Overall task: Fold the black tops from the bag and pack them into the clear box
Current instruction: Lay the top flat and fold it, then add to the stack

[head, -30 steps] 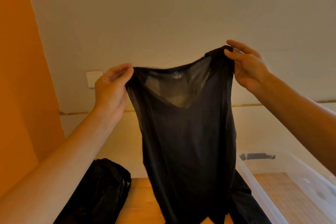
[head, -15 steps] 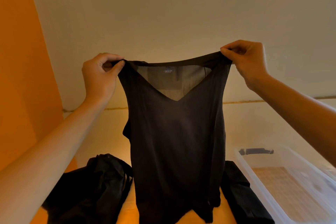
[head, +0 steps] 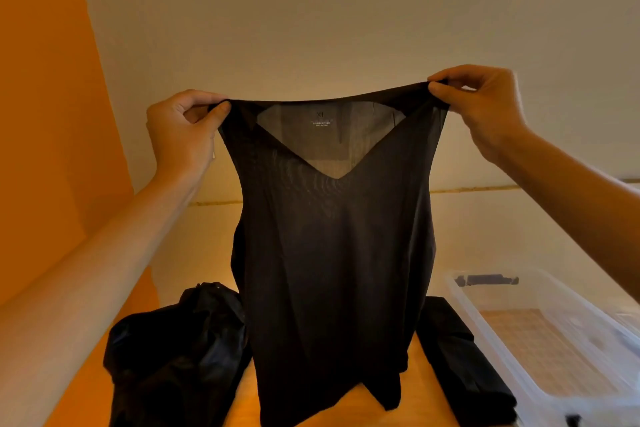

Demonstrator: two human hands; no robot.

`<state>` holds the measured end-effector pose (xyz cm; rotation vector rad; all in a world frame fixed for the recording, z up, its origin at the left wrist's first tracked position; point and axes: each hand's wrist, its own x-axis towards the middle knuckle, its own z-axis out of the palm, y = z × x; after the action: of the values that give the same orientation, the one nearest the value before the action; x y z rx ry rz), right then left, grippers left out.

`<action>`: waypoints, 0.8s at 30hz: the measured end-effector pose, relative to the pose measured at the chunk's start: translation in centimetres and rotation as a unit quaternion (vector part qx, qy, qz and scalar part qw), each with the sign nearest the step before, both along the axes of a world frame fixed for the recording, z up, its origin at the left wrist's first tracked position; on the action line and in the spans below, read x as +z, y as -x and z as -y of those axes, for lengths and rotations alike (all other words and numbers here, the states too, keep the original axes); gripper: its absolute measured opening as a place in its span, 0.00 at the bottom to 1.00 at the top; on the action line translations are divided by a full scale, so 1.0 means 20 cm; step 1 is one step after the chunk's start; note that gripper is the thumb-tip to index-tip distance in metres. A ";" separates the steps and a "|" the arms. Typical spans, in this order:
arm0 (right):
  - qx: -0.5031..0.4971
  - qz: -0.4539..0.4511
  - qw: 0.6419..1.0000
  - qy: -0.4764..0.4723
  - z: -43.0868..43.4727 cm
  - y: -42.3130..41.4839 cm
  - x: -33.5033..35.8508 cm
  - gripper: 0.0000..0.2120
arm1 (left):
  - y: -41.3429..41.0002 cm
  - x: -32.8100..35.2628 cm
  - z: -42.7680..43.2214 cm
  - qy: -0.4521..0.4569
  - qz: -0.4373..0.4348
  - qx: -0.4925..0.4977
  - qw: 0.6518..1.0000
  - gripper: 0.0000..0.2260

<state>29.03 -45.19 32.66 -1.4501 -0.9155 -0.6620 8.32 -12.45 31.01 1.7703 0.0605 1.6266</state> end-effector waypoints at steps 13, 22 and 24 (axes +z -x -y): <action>-0.146 0.122 0.982 -0.001 0.07 0.17 0.08 0.05 | 0.13 0.11 0.13 -0.129 0.023 0.048 0.990 0.07; -0.077 0.159 0.982 -0.063 0.14 0.47 0.05 0.03 | 0.36 -0.01 0.30 -0.171 0.152 0.083 0.970 0.06; -0.062 0.150 0.983 -0.080 0.14 0.50 0.04 0.04 | 0.39 -0.02 0.32 -0.177 0.164 0.085 0.967 0.07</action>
<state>19.00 -47.98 33.55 -1.2915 -0.9831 -1.0455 0.61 -18.79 30.66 1.7605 -0.2555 2.1445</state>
